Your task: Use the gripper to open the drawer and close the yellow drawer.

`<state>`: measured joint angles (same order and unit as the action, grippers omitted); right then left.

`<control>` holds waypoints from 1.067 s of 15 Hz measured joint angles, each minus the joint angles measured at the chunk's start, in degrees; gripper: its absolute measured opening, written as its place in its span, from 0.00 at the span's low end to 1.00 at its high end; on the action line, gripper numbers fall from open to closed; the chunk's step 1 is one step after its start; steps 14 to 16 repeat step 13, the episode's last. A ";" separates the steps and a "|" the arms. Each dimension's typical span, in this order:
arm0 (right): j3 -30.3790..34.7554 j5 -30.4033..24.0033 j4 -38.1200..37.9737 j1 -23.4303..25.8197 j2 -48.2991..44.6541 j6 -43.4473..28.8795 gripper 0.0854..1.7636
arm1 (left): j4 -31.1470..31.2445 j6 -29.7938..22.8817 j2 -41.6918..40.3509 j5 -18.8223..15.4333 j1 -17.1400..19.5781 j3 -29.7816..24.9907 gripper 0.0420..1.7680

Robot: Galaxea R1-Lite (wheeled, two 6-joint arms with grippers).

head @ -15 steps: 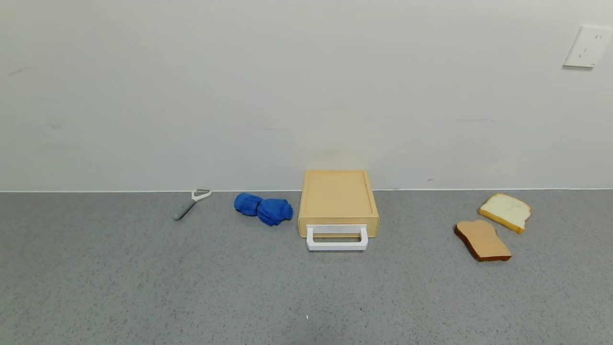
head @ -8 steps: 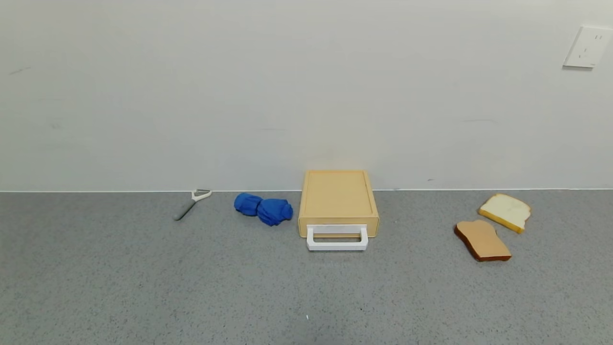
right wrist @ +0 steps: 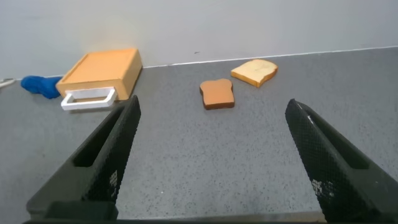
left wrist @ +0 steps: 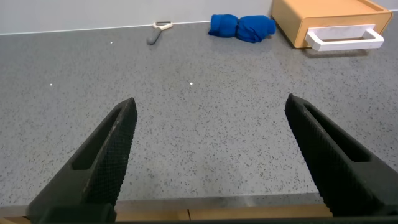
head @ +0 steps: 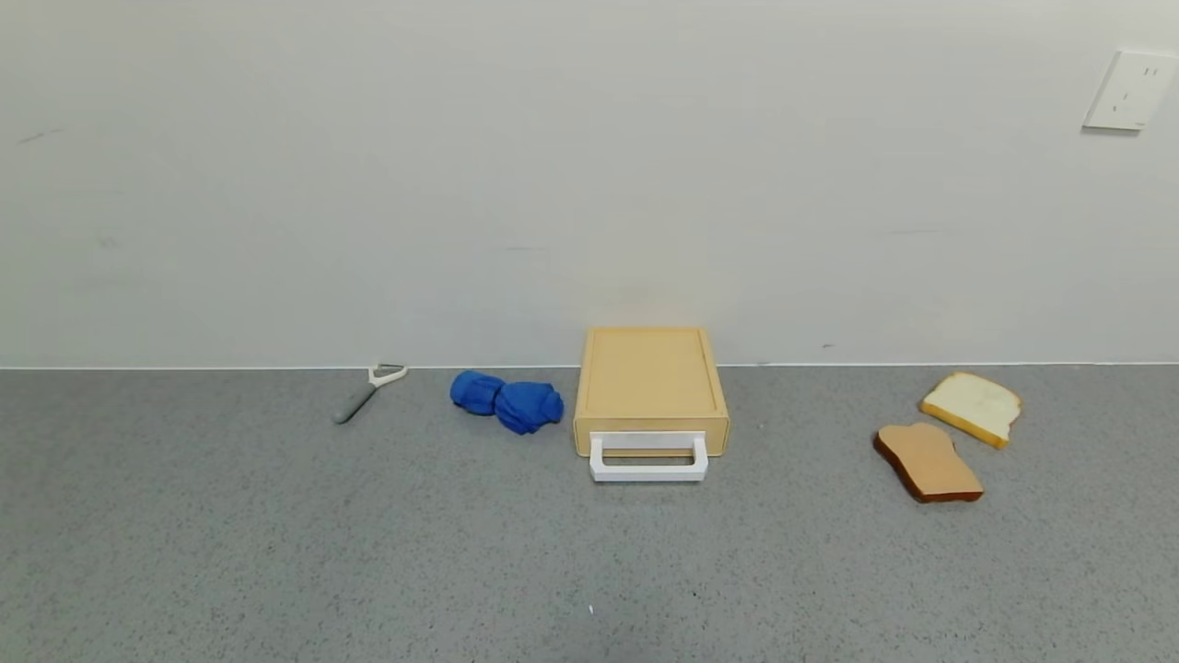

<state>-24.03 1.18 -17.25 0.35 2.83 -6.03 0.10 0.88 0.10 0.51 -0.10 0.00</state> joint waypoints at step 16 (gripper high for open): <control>23.98 0.63 17.03 -0.06 -2.83 5.85 0.97 | 0.00 0.00 0.00 0.00 0.00 0.00 0.97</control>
